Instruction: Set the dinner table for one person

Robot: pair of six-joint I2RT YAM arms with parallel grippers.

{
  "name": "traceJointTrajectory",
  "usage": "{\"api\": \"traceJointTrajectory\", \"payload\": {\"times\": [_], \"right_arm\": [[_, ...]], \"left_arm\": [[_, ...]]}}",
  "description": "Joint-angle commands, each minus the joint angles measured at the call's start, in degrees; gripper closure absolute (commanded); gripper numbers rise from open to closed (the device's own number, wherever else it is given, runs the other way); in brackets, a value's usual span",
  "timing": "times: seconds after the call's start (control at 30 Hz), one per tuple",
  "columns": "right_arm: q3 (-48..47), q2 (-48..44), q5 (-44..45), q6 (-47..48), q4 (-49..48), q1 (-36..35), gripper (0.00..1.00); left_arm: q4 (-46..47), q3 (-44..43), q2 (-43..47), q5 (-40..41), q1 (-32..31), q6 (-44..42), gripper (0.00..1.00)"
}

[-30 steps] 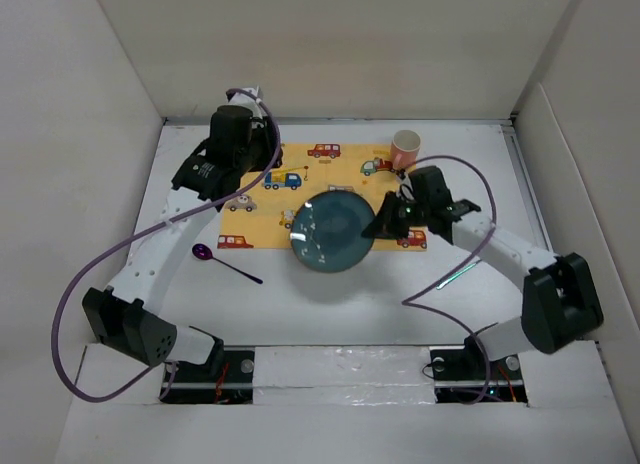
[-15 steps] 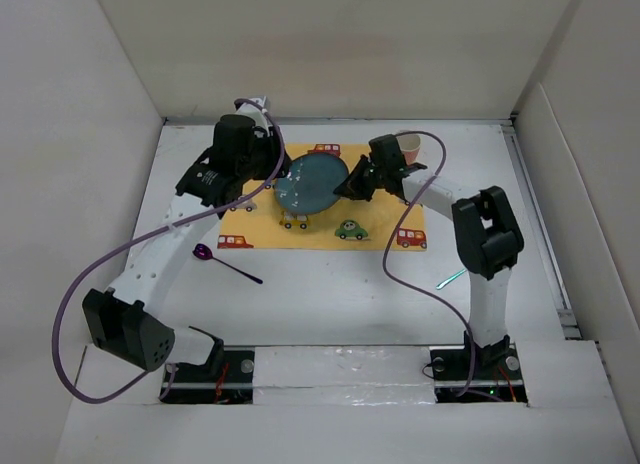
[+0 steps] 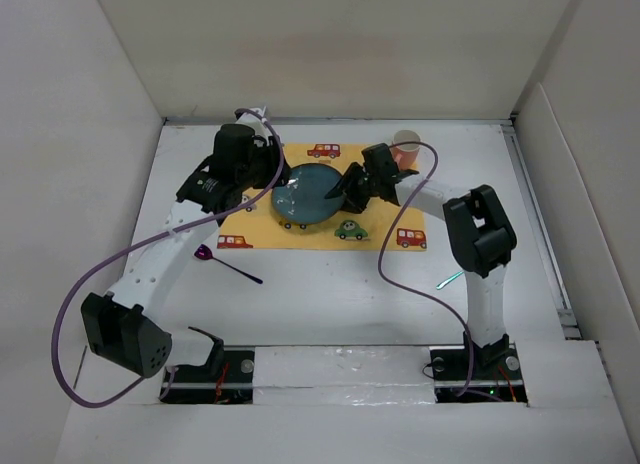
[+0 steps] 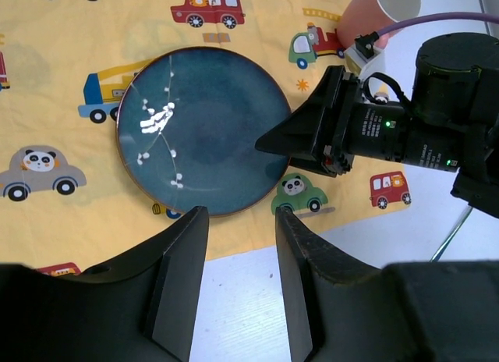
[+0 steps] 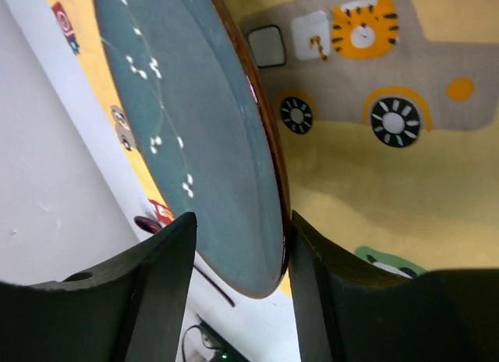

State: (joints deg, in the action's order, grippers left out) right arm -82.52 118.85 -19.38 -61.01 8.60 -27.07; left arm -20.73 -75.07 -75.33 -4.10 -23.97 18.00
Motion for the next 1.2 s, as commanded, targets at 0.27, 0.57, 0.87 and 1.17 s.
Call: {"api": "traceJointTrajectory", "payload": {"times": [0.27,0.57,0.87,1.17], "right_arm": [[0.33,-15.38,8.12,12.74,12.04,0.43,0.36],[22.62,-41.71,19.0,16.02,18.11,12.46,1.0],[36.38,-53.99,33.87,16.8,29.54,30.13,0.66],[34.0,-39.84,31.59,21.99,30.34,33.13,0.44]], "left_arm": [[2.19,1.15,1.5,-1.96,-0.12,0.28,0.8],[3.42,10.11,6.51,-6.19,-2.83,2.13,1.0],[3.86,17.76,11.26,-7.16,-5.99,1.69,0.8],[4.56,20.13,12.31,-4.34,-14.71,3.88,0.75]]}}
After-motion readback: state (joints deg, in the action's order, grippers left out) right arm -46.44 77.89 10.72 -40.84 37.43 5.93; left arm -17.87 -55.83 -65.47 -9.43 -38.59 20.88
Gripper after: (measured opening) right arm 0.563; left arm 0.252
